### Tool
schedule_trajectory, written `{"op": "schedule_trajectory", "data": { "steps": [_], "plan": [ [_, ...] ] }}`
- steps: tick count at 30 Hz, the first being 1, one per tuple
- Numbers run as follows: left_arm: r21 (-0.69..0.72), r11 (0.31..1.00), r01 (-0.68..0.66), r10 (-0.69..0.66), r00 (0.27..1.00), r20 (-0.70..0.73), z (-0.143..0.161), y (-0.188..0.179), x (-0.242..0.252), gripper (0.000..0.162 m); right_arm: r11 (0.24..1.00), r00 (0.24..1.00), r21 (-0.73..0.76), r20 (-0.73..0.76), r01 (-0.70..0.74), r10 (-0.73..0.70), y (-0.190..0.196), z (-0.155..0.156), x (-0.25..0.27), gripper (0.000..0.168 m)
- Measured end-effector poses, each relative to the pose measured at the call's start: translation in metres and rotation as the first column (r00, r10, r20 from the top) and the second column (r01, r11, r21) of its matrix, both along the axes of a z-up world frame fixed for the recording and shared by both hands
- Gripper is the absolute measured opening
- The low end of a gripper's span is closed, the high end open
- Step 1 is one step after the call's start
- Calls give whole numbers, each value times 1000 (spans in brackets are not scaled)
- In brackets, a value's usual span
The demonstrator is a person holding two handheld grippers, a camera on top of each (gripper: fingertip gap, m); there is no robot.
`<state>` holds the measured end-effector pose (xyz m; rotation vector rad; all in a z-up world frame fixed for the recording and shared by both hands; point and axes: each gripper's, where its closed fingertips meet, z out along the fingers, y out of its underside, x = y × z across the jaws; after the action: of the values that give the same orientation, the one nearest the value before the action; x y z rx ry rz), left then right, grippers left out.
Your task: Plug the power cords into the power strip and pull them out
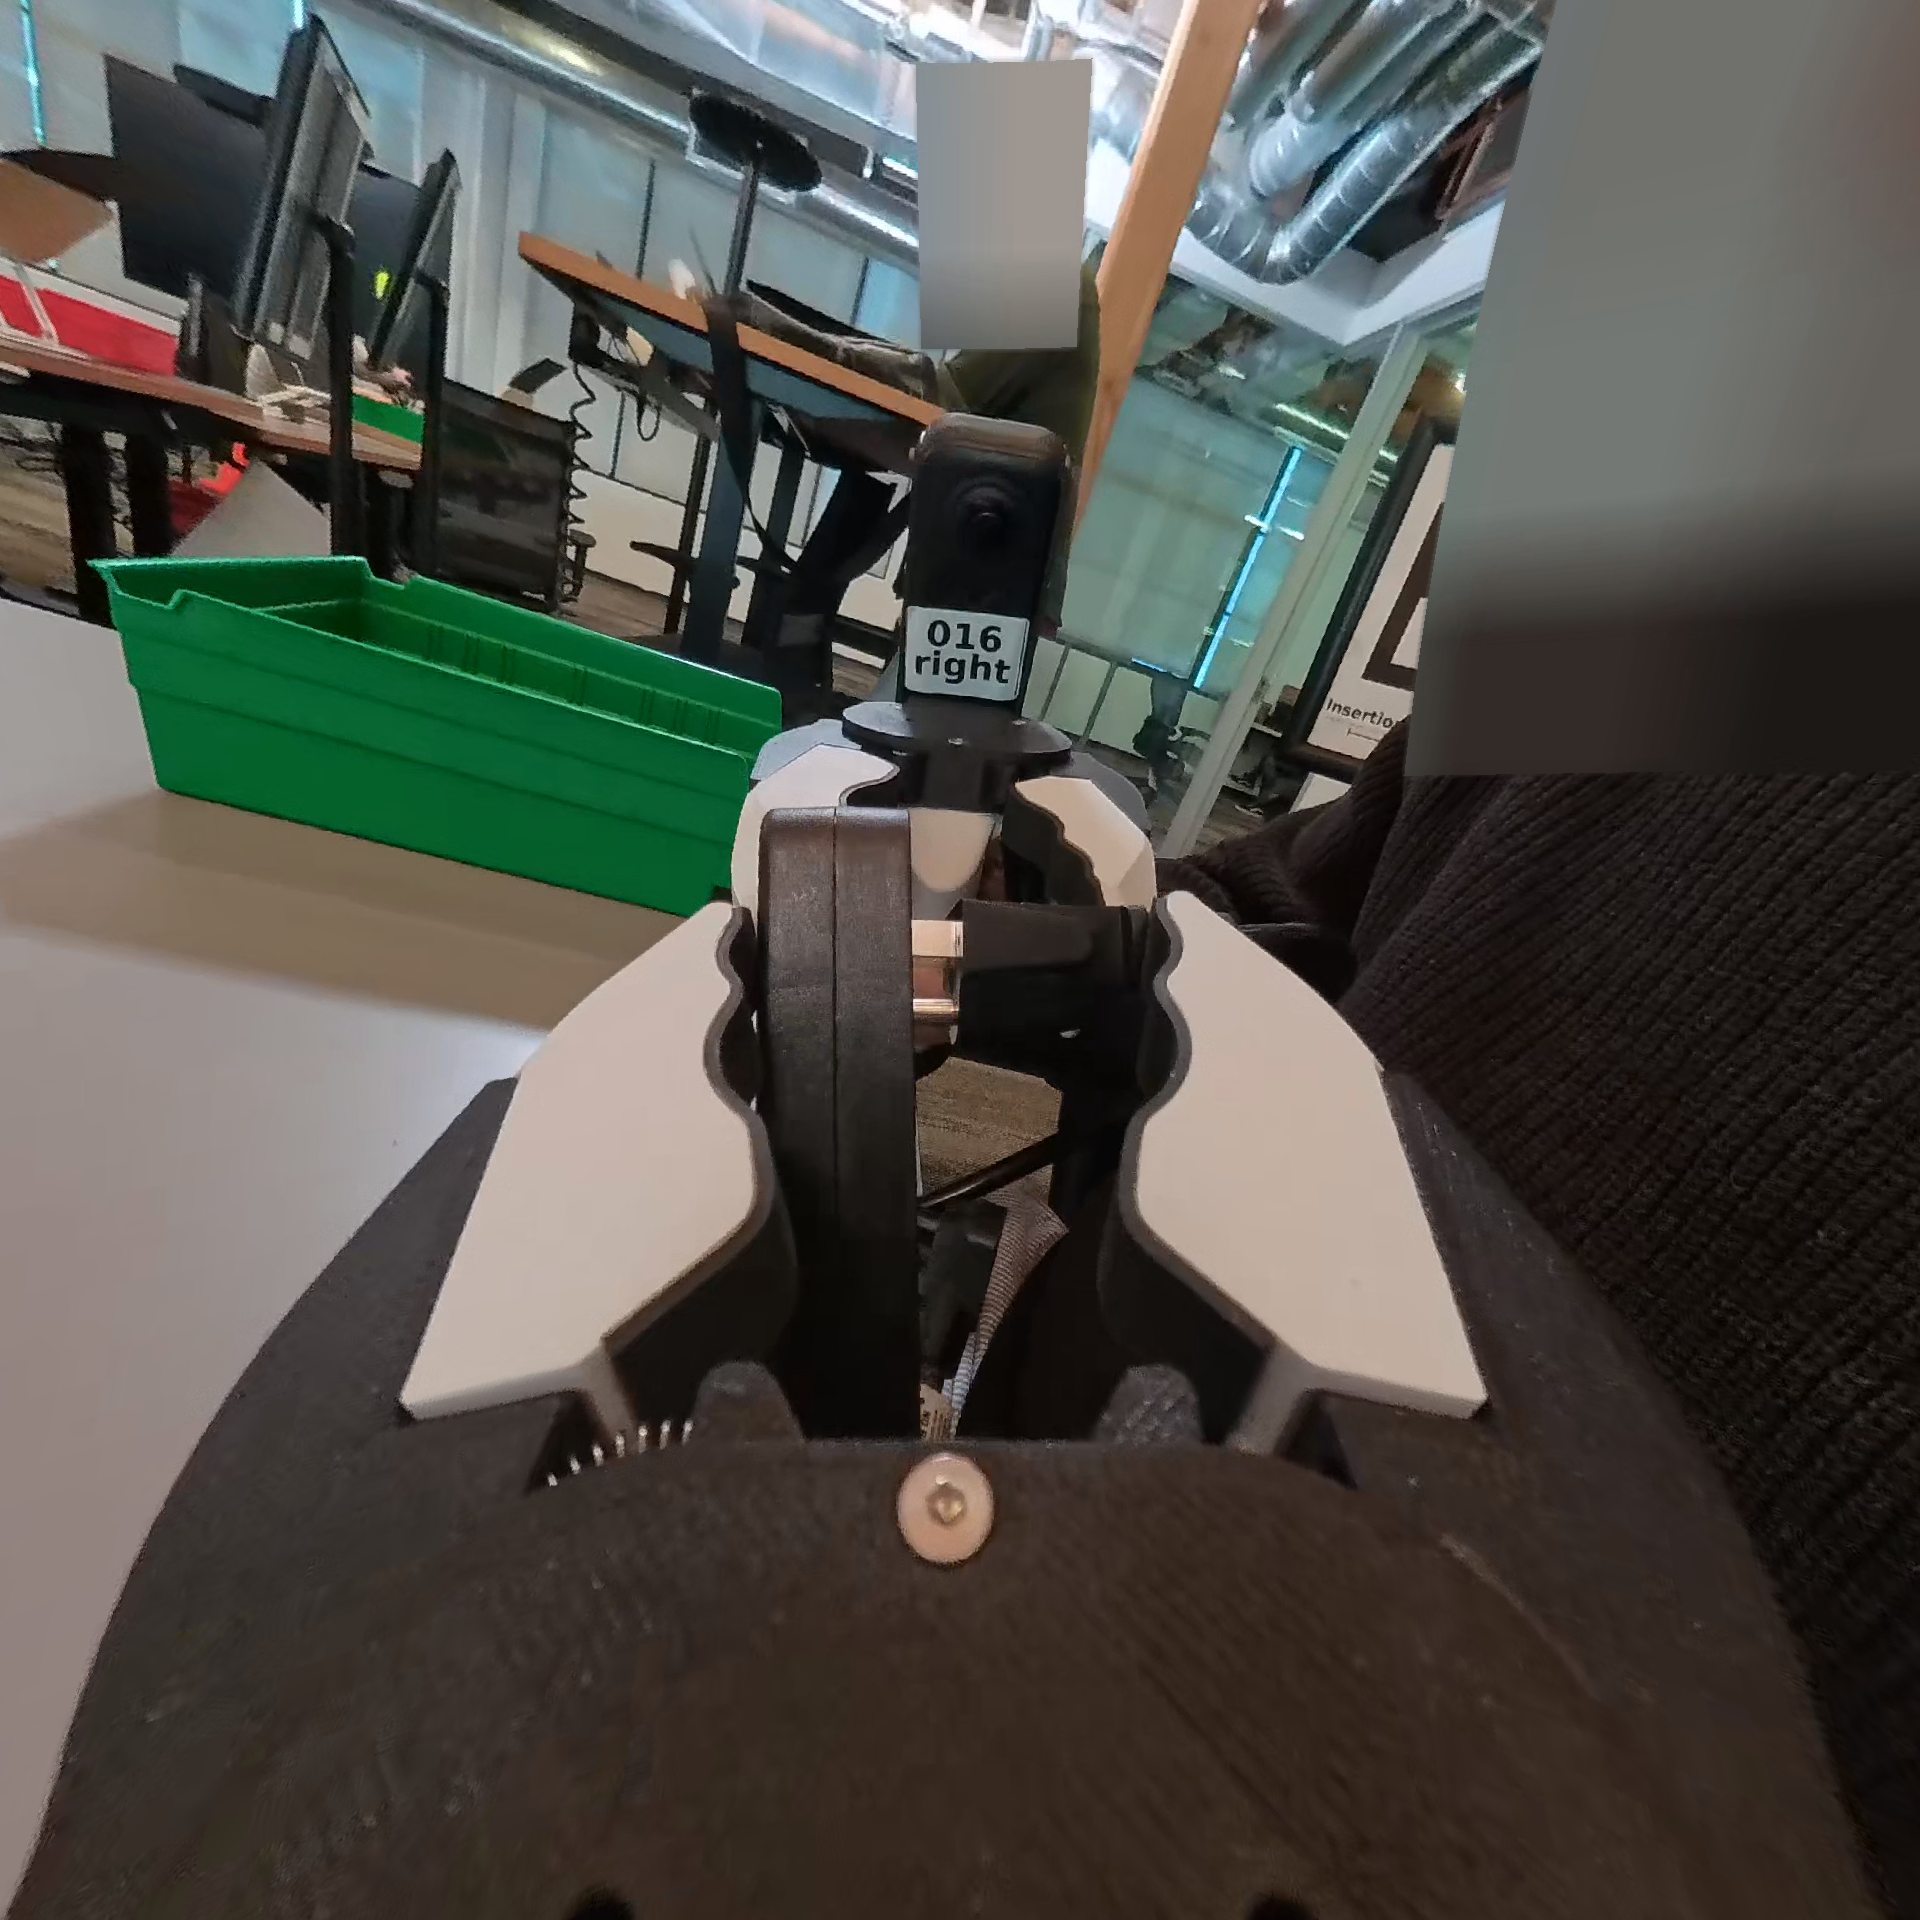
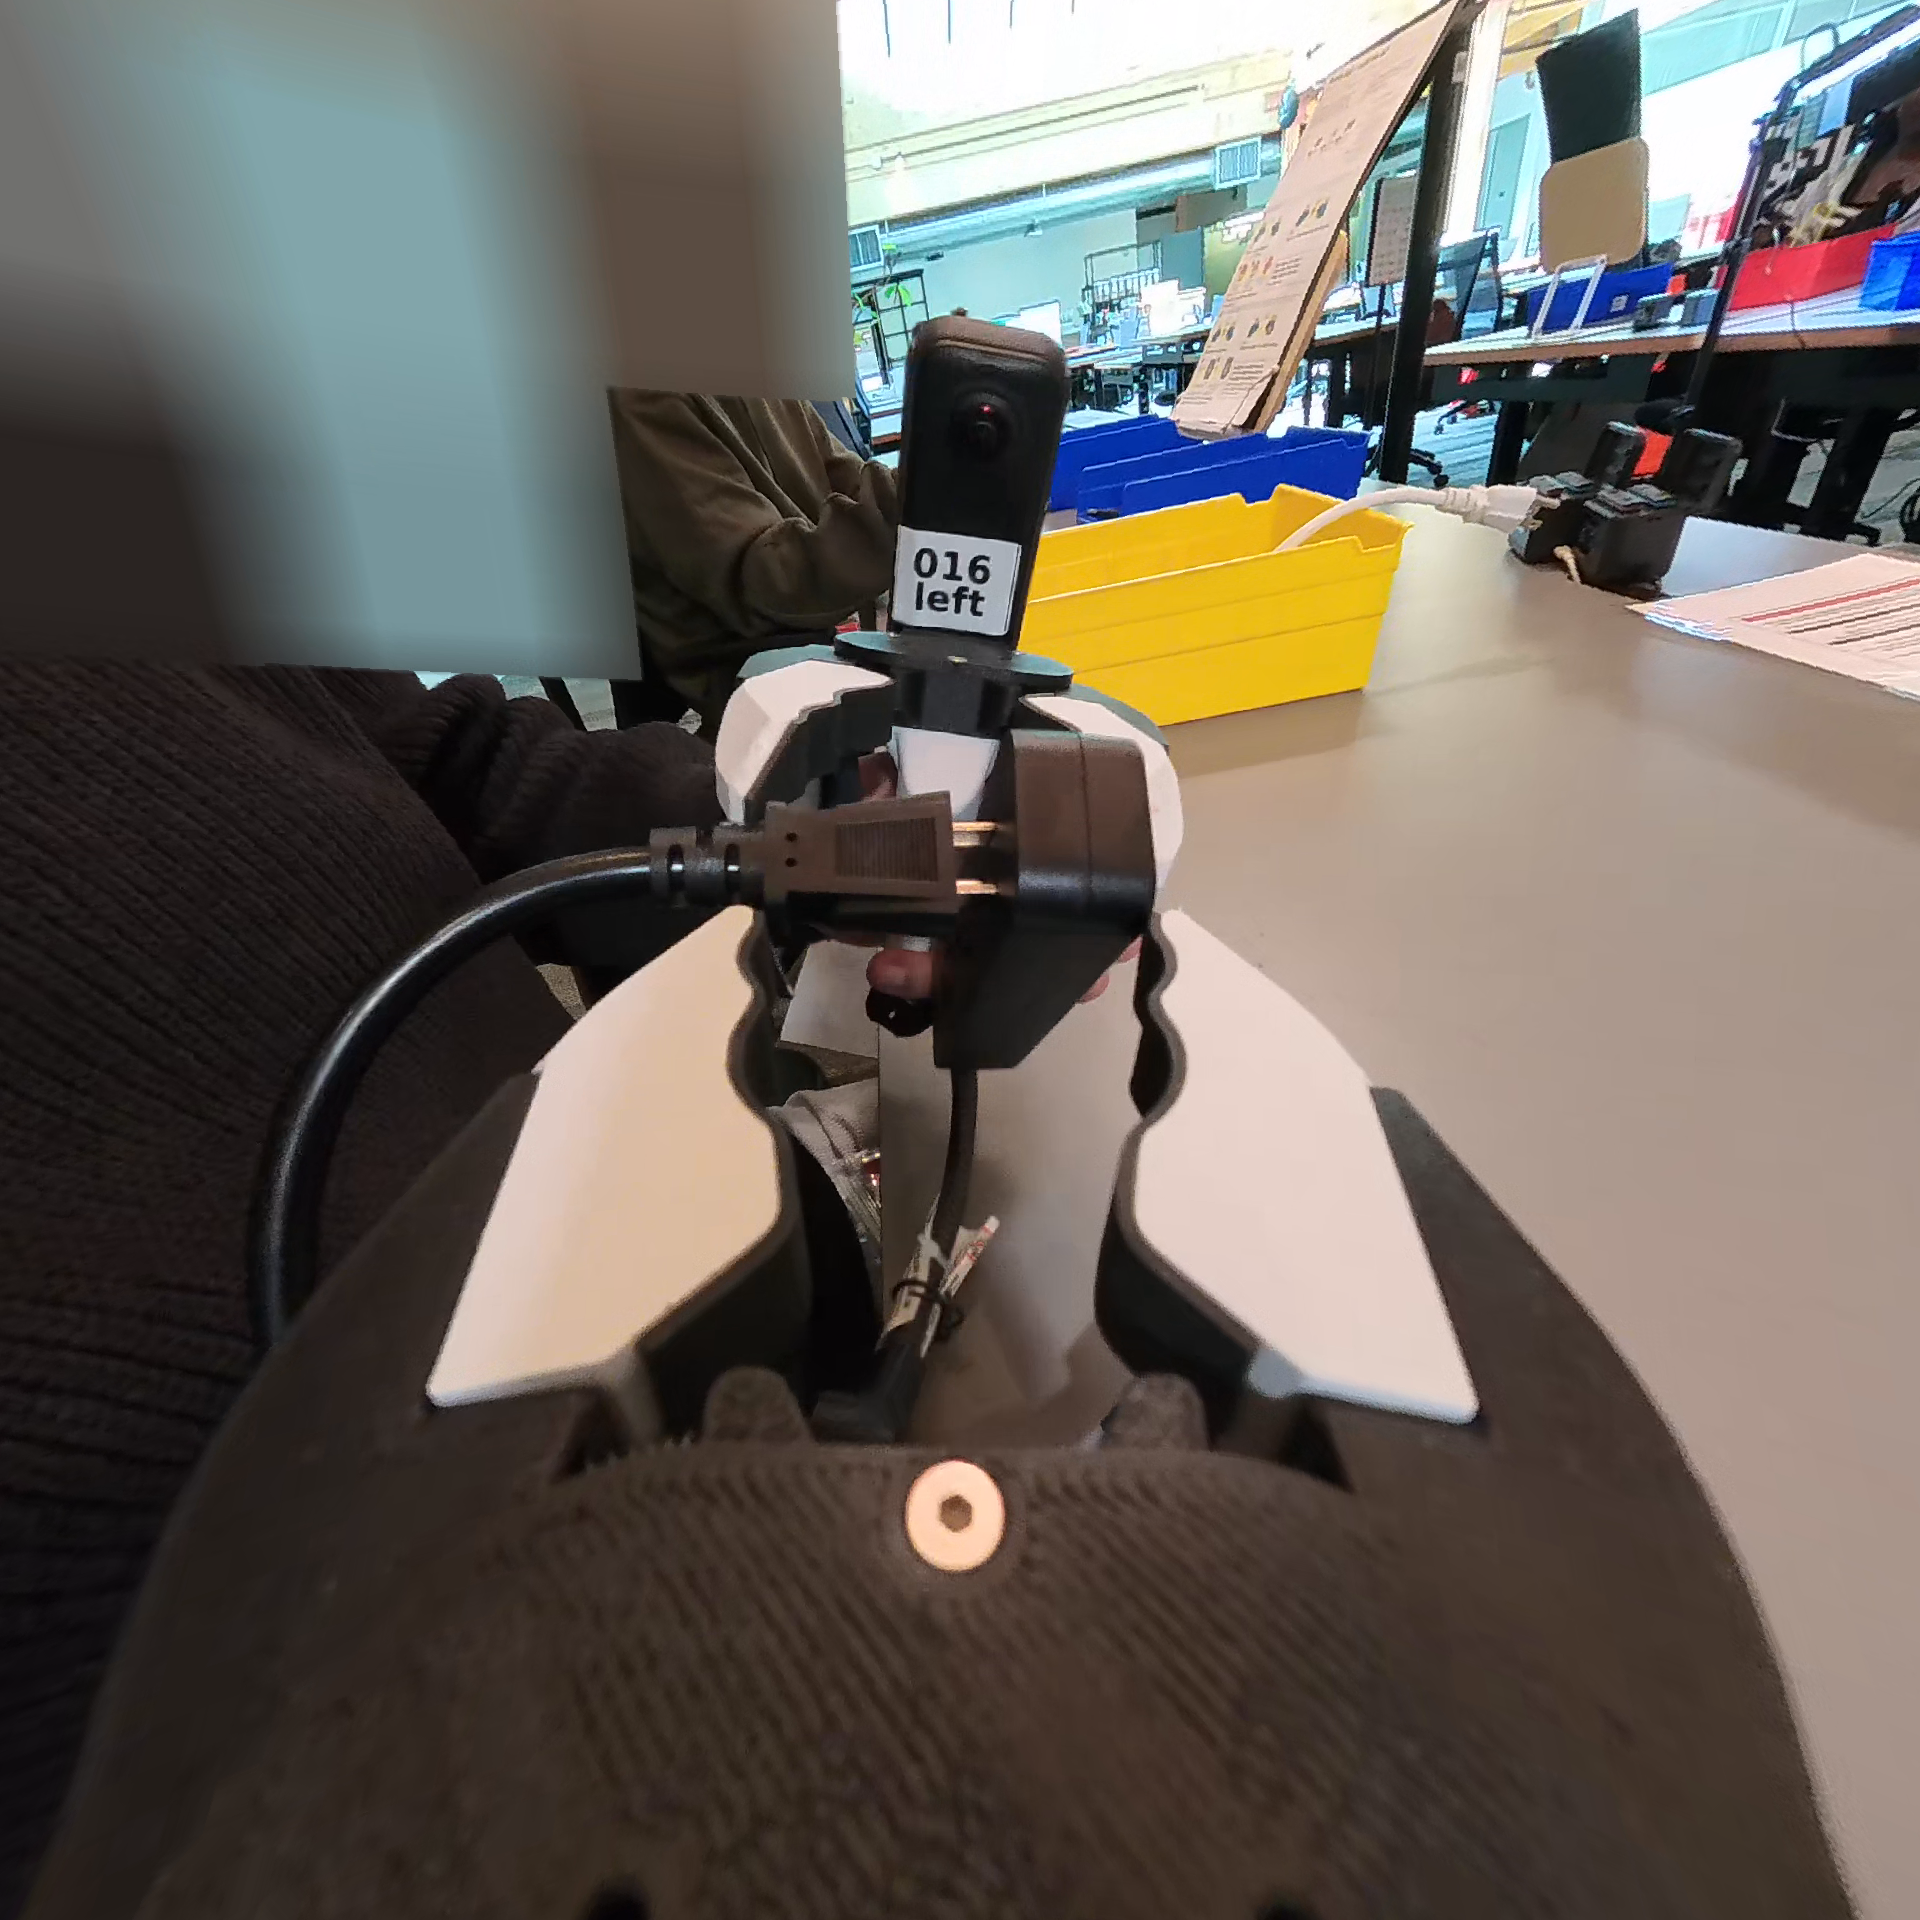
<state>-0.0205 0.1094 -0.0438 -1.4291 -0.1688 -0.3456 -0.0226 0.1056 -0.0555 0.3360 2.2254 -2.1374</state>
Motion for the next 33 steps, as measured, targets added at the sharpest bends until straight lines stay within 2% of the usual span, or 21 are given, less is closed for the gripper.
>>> {"op": "schedule_trajectory", "data": {
  "steps": [14, 33],
  "plan": [
    [37, 999, -27, 24, 996, 85, -2, 3, -2, 71, 1000, 998, -8, 66, -19, 19, 2, -3, -1, 67],
    [34, 998, -56, 53, 995, 84, -5, 3, -5, 71, 1000, 993, -5, 117, -20, 21, 3, -6, -3, 66]
  ]
}}
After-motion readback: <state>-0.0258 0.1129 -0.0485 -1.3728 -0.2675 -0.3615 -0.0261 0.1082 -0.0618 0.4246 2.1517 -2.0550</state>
